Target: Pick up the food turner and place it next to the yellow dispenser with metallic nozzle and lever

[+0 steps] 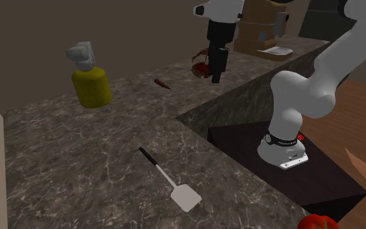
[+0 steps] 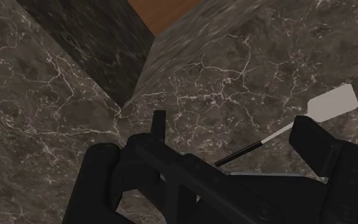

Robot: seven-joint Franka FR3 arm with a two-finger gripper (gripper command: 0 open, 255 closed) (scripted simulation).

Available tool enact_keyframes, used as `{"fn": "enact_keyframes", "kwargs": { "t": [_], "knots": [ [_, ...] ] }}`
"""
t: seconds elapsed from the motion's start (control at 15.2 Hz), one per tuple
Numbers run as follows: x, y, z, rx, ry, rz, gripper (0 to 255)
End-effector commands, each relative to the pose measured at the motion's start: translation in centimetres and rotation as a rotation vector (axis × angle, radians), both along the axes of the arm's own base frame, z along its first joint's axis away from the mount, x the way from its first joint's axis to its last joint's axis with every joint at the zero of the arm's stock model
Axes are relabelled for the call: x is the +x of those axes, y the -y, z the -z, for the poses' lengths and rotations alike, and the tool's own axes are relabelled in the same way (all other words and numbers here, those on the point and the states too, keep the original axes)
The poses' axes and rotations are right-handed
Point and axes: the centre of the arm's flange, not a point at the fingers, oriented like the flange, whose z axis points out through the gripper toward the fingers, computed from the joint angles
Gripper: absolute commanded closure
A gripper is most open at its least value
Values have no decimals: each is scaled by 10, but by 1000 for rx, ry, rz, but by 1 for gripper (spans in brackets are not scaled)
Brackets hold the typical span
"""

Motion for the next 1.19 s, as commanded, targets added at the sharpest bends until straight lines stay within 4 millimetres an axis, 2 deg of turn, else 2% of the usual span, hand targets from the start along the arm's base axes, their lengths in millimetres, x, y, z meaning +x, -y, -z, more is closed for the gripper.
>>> {"fn": "enact_keyframes", "kwargs": {
  "t": [0.0, 0.53, 1.12],
  "knots": [
    [0, 0, 0, 0, 0, 0, 0],
    [48, -71, 65, 6, 0, 294, 0],
    [123, -130, 139, 13, 0, 624, 0]
  ]
}}
